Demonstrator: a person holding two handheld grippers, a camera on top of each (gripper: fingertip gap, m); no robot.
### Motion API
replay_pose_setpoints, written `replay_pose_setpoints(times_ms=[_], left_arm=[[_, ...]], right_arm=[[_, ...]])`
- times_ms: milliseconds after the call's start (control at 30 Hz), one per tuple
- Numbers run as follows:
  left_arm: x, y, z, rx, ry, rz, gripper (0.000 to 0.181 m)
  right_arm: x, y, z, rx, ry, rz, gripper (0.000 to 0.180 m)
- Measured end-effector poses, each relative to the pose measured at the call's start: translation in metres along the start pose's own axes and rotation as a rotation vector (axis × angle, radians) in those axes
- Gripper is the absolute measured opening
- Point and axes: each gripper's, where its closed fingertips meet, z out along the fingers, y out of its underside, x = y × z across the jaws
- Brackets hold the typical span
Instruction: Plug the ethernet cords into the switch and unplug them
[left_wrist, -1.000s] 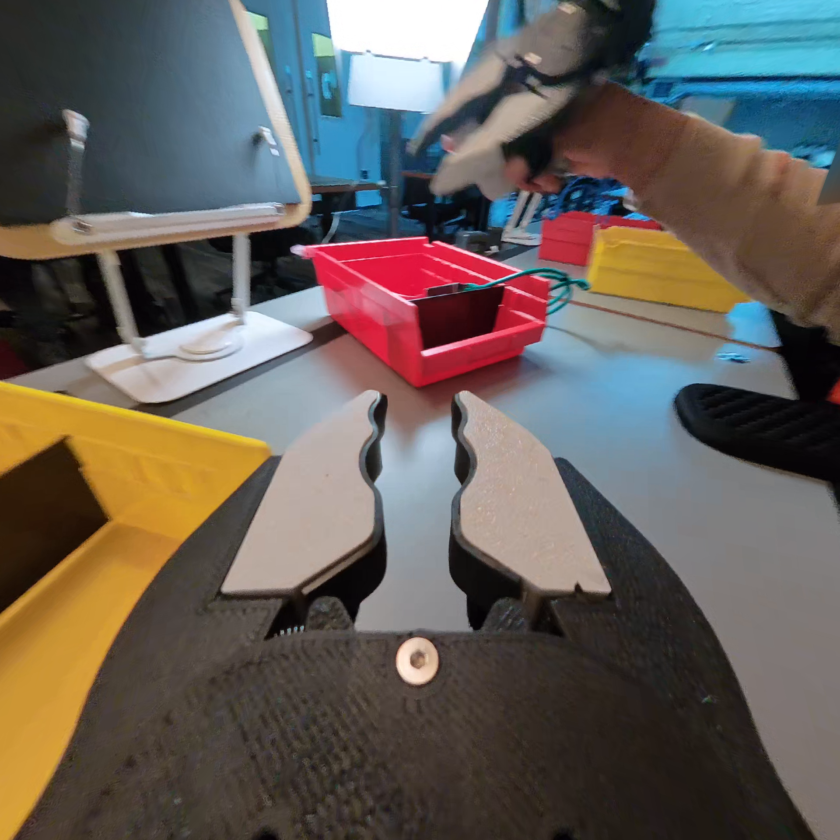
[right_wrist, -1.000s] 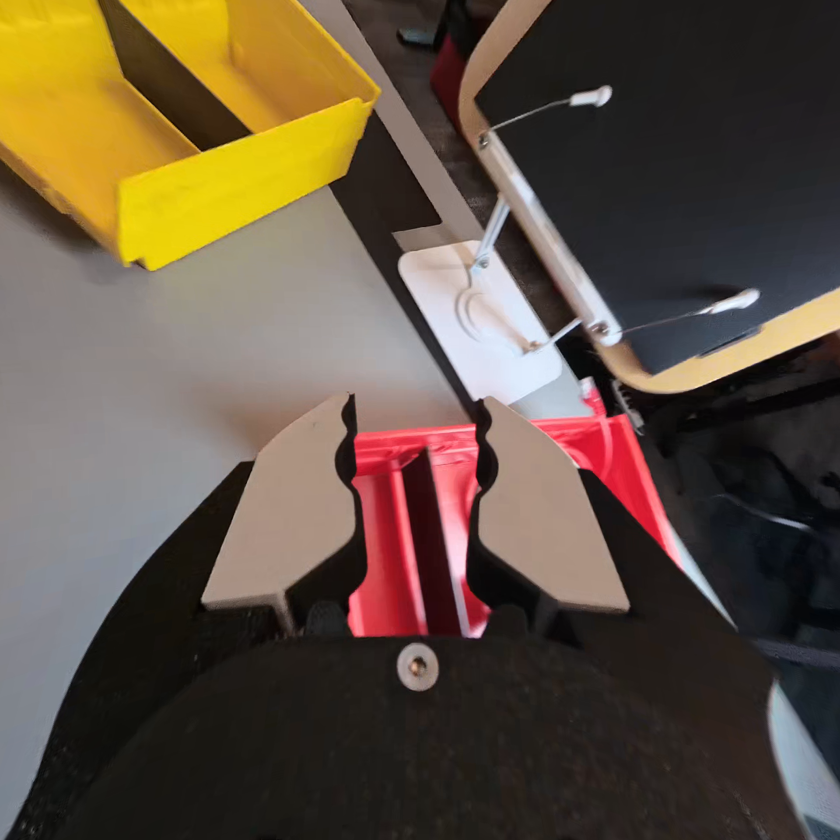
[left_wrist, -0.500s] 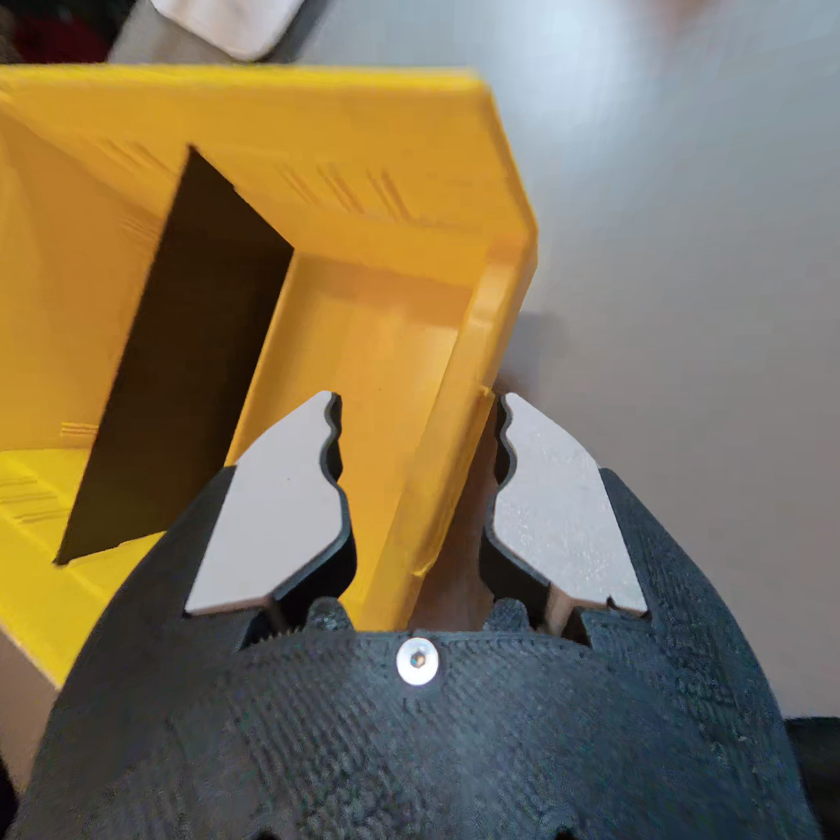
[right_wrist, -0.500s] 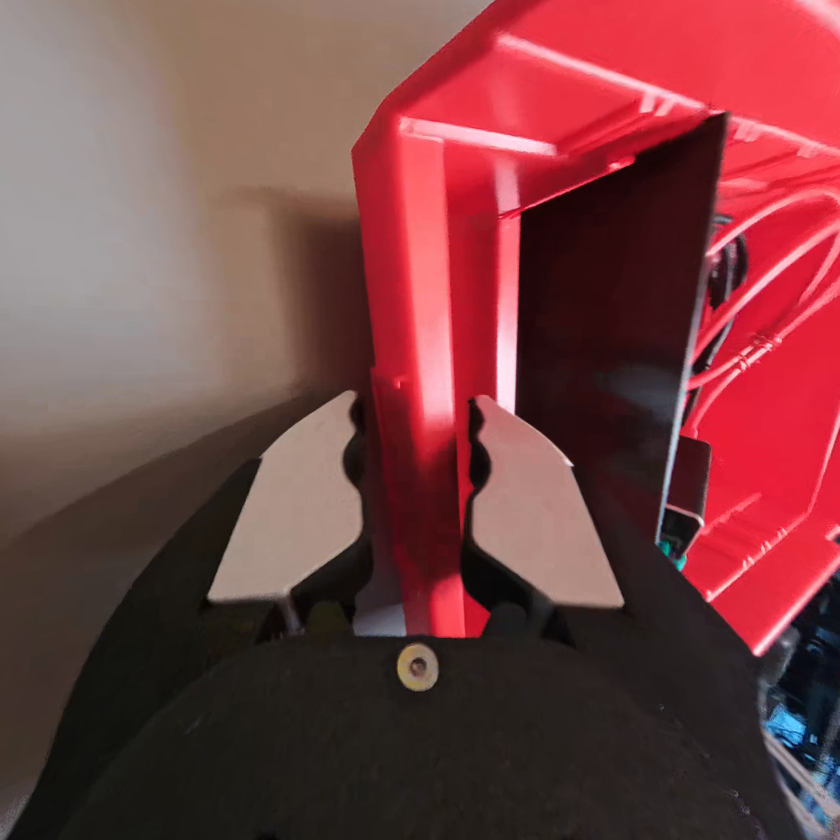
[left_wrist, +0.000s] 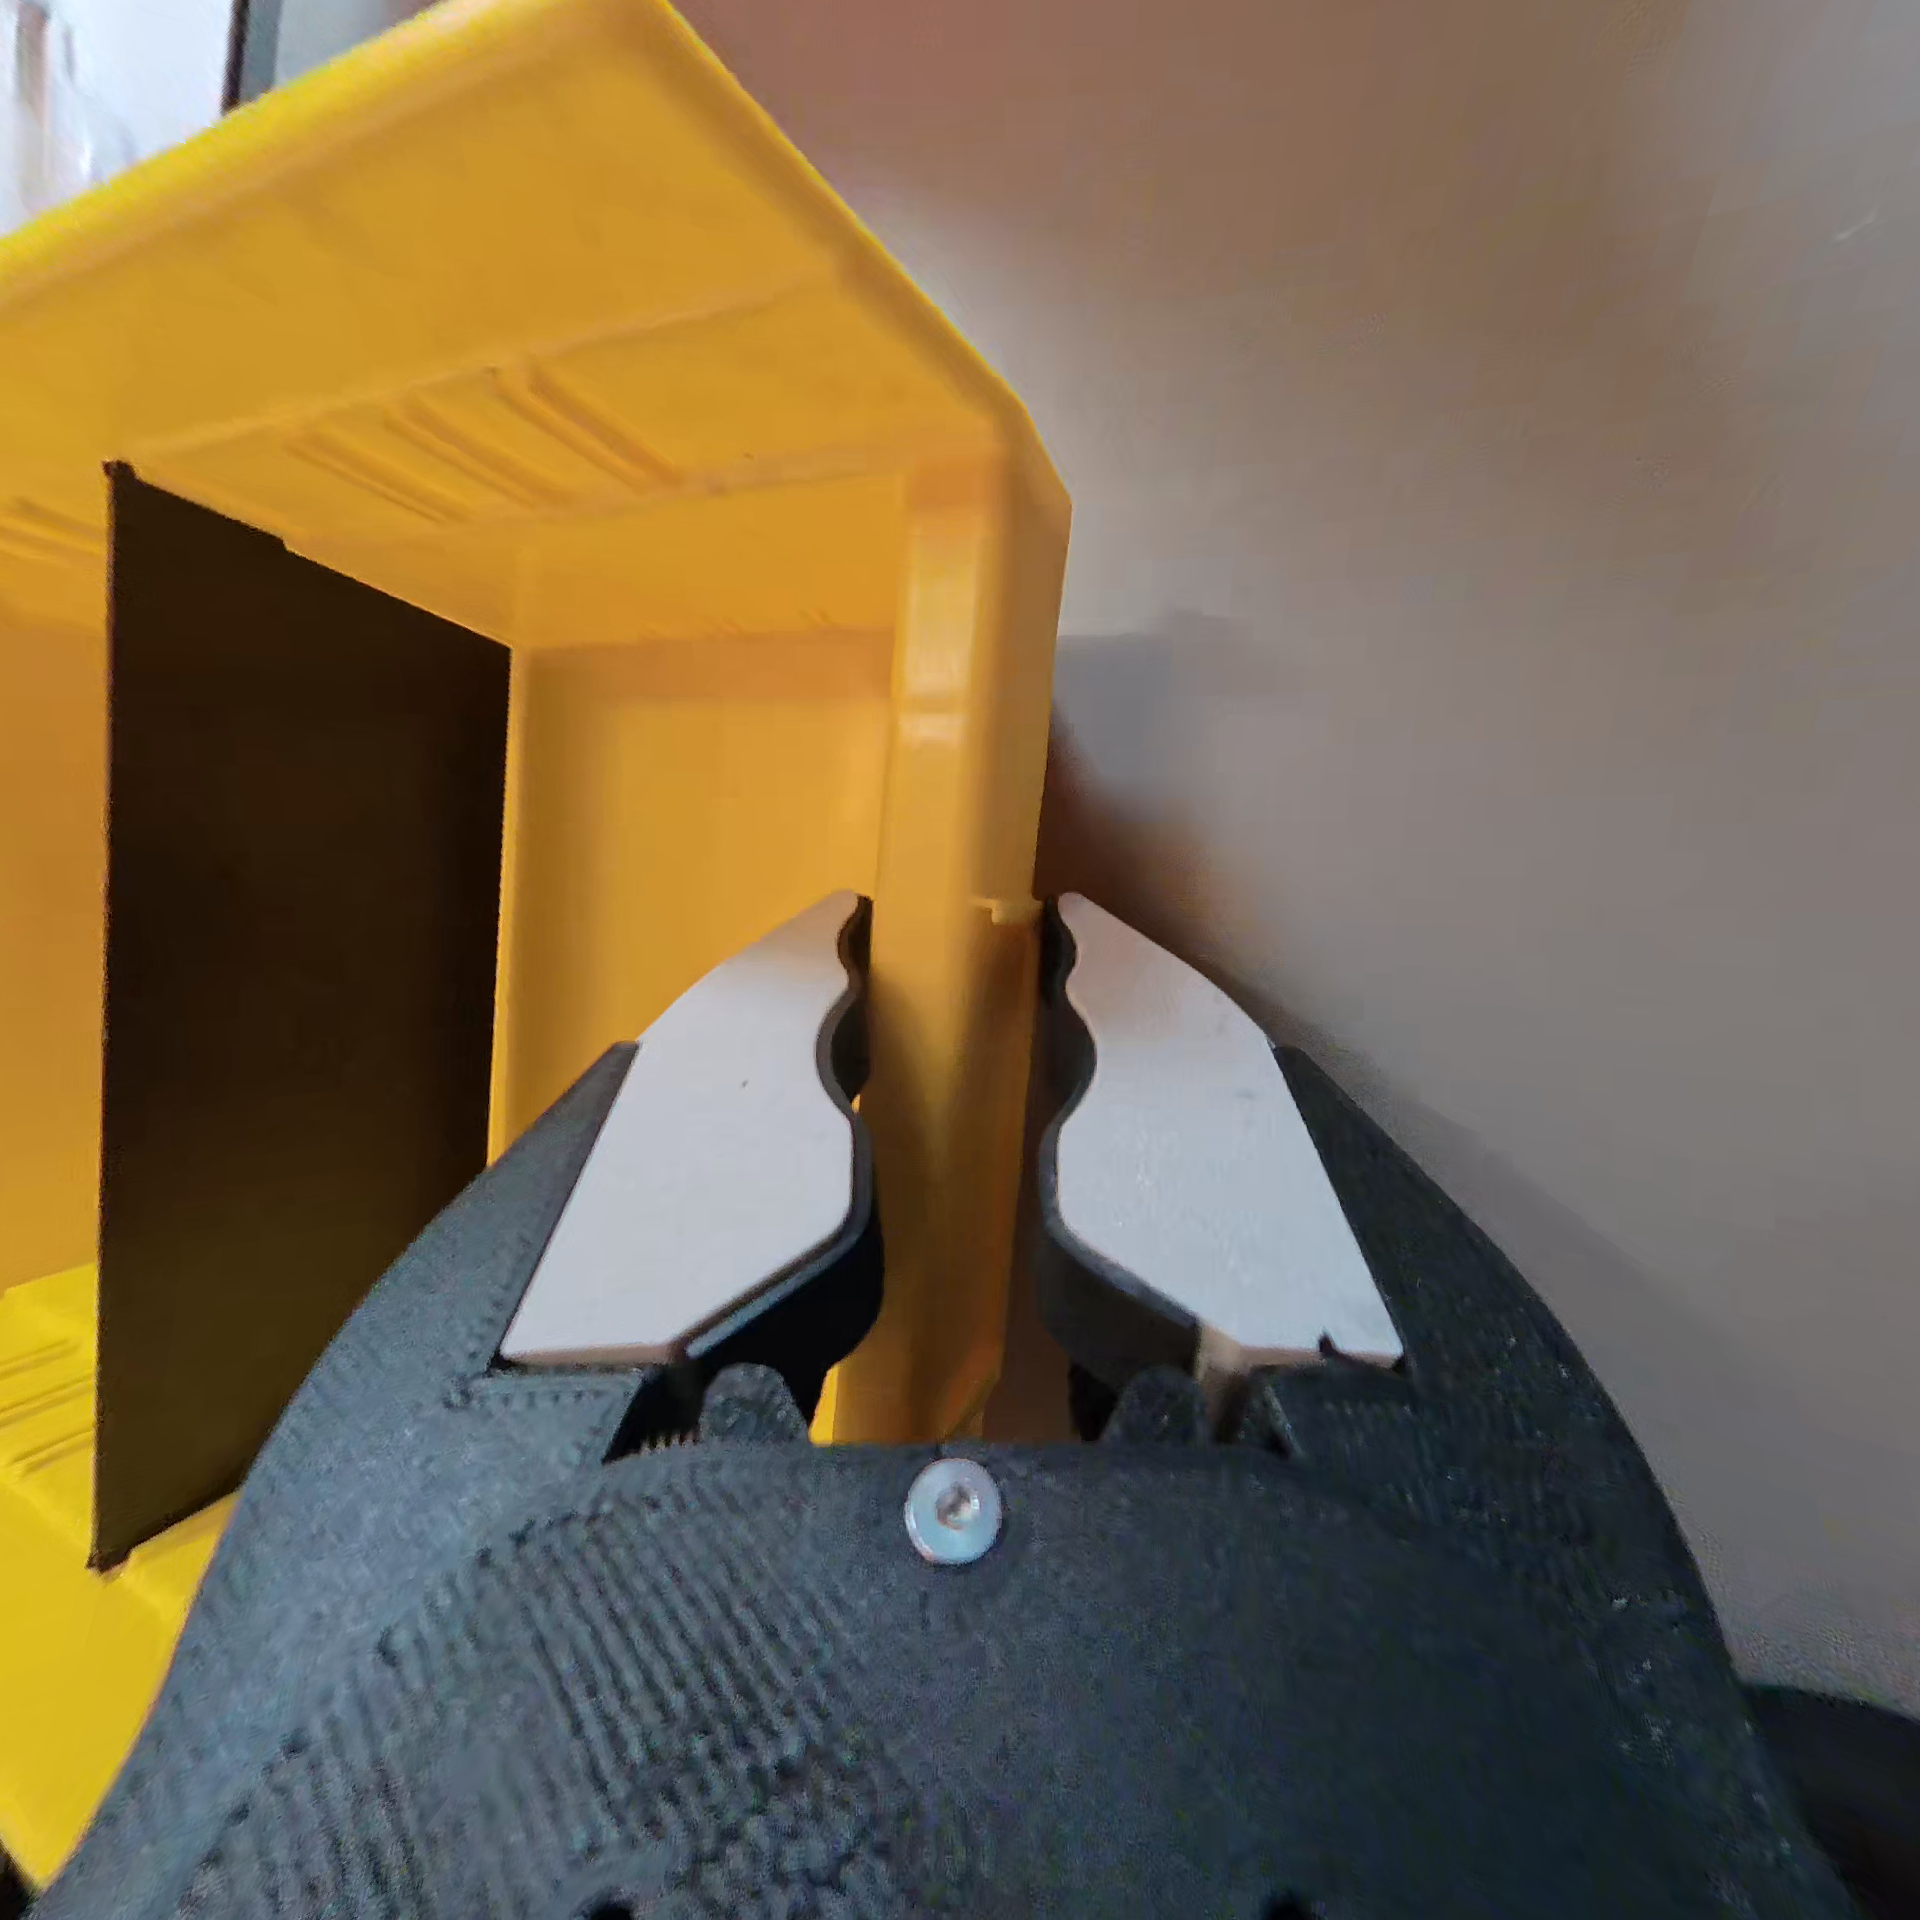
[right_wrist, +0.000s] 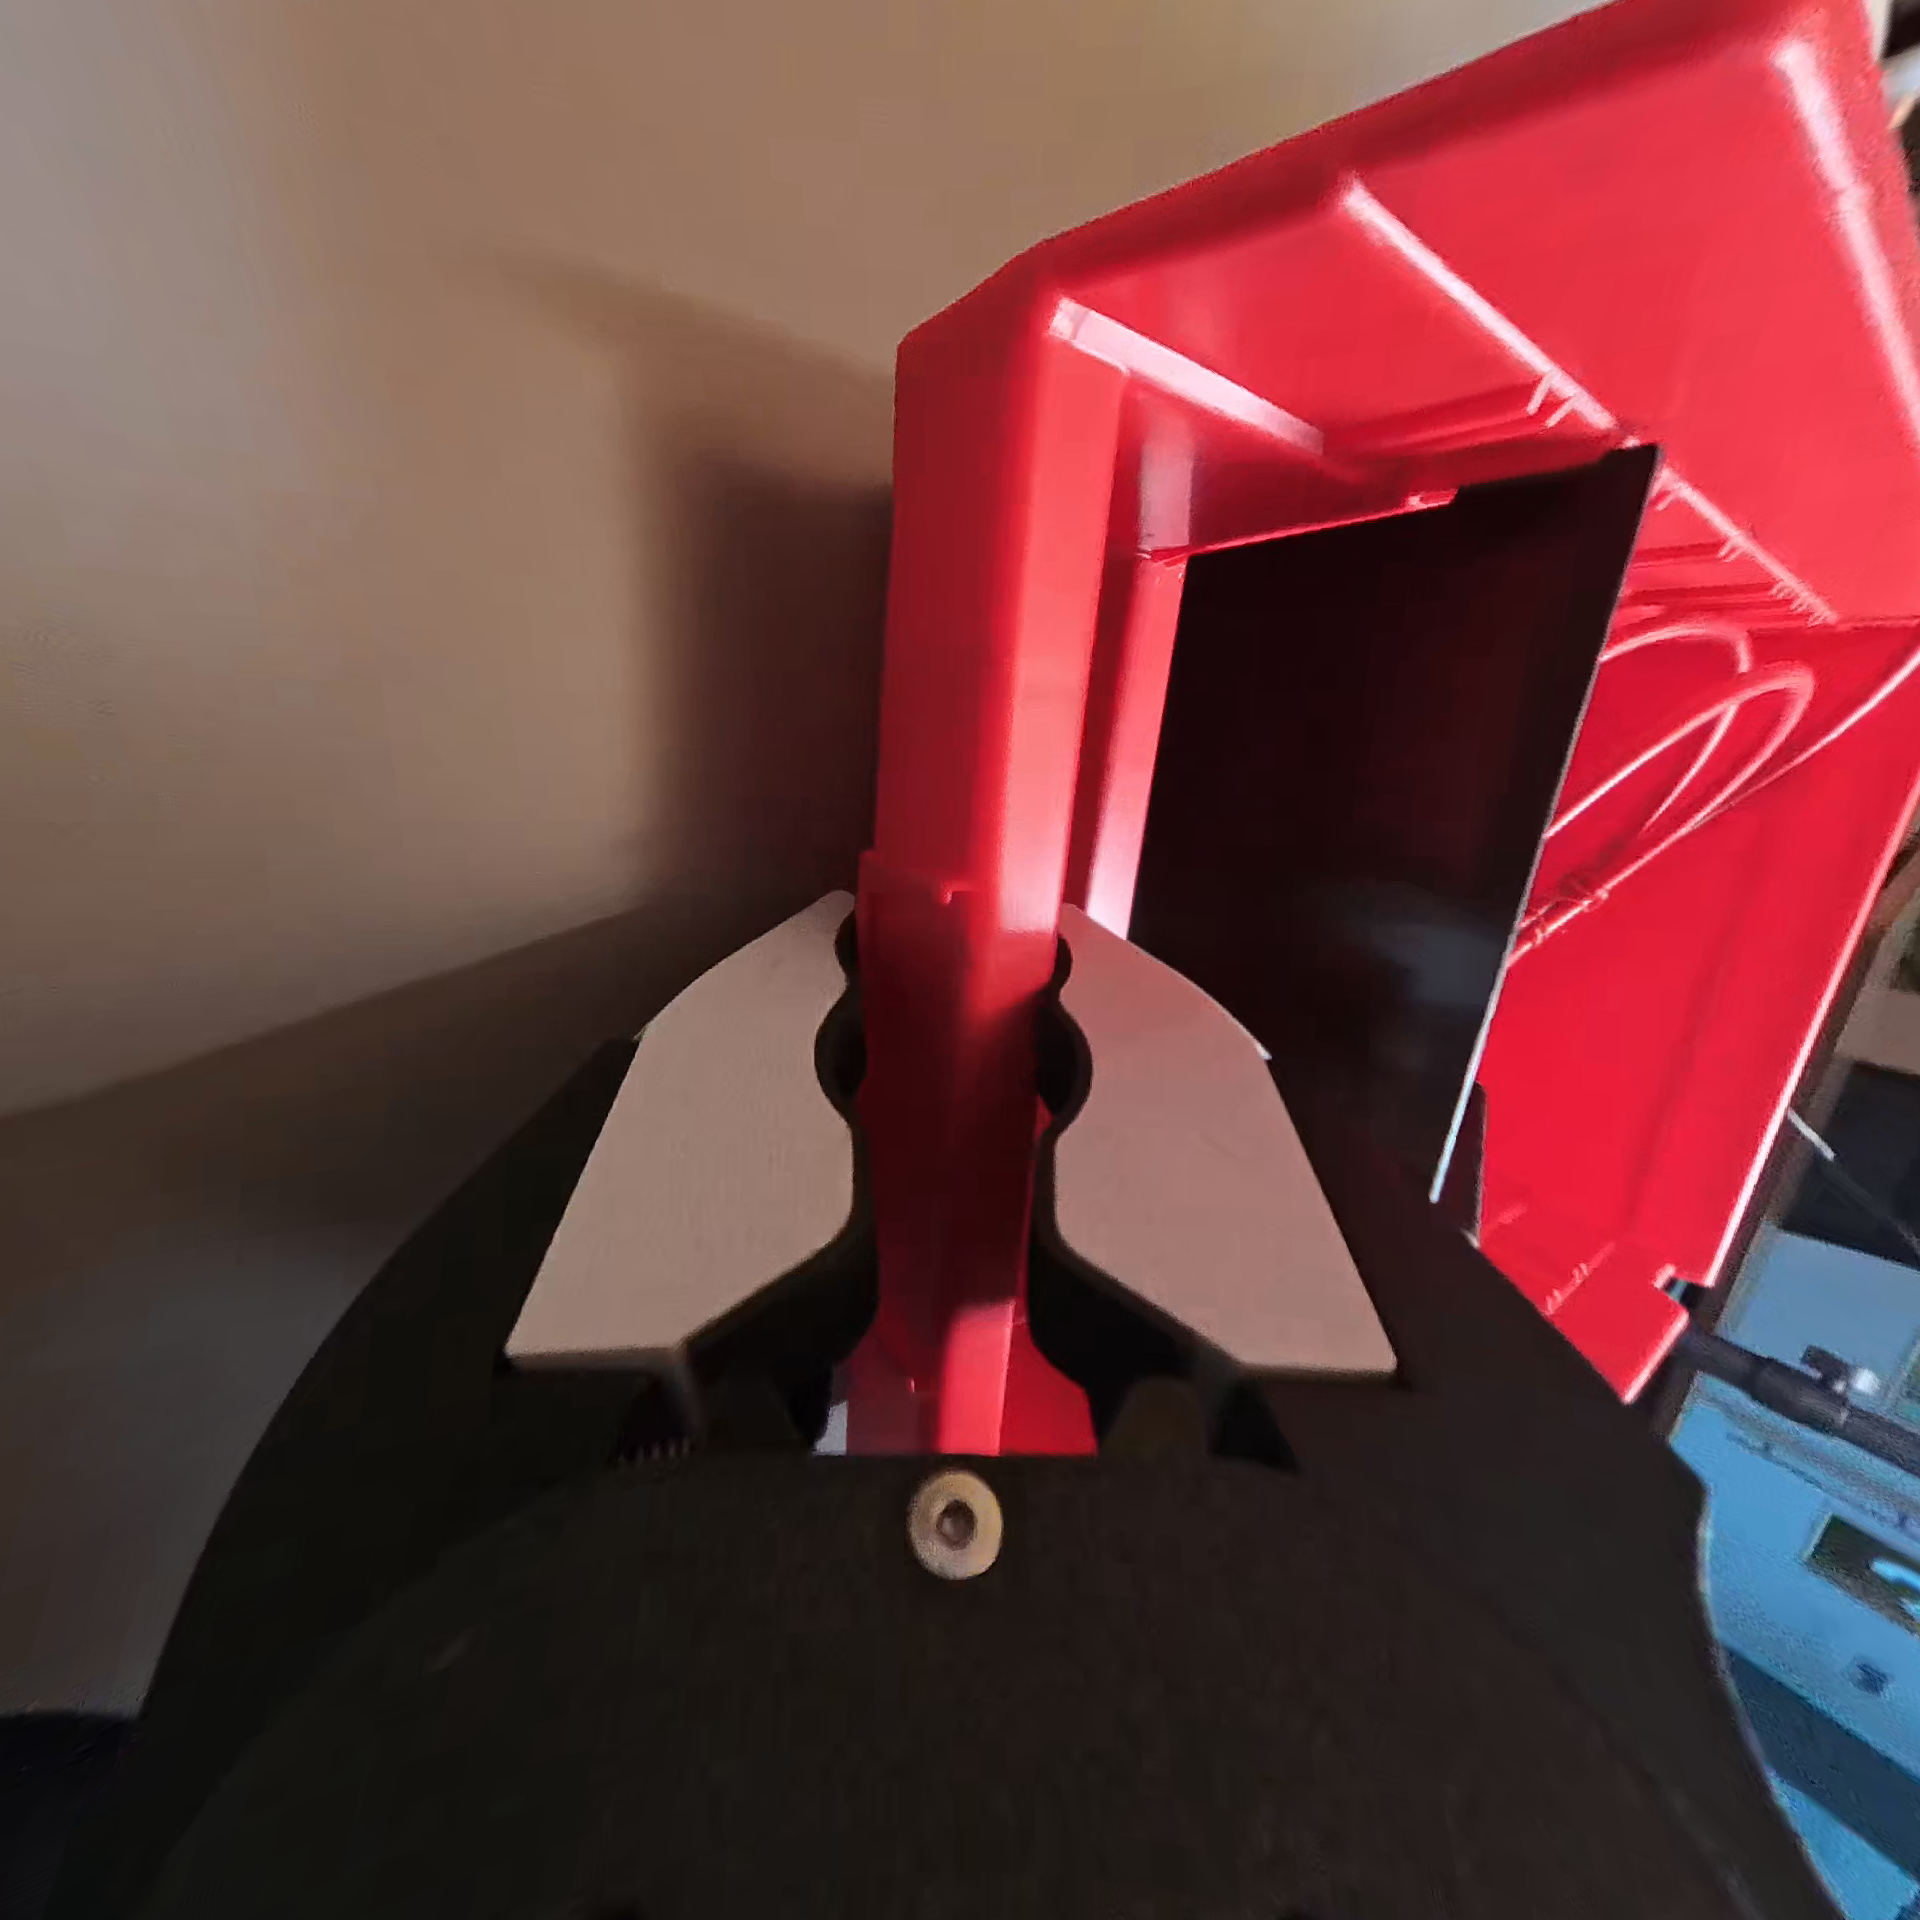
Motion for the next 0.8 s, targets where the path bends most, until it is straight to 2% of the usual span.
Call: replay_pose_setpoints(times_ms=[33,200,267,333,433,500,567,600,700,800], left_arm=[[0.007,-0.011,0.003,0.016,0.016,0.03,0.03],[0.016,-0.055,0.022,0.091,0.012,0.156,0.031],[0.008,-0.062,0.026,0.12,-0.043,0.165,0.036],[0.005,-0.068,0.019,0.169,-0.074,0.084,0.04],[0.012,-0.087,-0.011,0.317,-0.055,-0.103,0.04],[0.032,-0.109,-0.027,0.436,0.076,-0.288,0.04],[0.053,-0.133,-0.037,0.537,0.181,-0.413,0.041],[0.059,-0.143,-0.037,0.56,0.184,-0.452,0.041],[0.063,-0.166,-0.018,0.568,0.085,-0.552,0.042],[0.061,-0.181,0.012,0.571,0.046,-0.689,0.047]], right_arm=[[-0.007,-0.005,-0.005,0.019,0.006,-0.011,0.03],[-0.024,-0.02,-0.026,0.085,0.094,0.03,0.034],[-0.029,-0.028,-0.045,0.199,0.078,0.164,0.04],[-0.025,-0.028,-0.073,0.343,0.073,0.363,0.038],[-0.002,0.014,-0.116,0.453,0.216,0.682,0.036],[0.011,0.066,-0.133,0.426,0.384,0.89,0.036],[0.013,0.108,-0.131,0.363,0.485,1.01,0.041],[0.011,0.118,-0.121,0.339,0.464,1.062,0.049],[0.008,0.104,-0.096,0.435,0.271,1.227,0.059],[0.011,0.094,-0.072,0.399,0.175,1.281,0.06]])
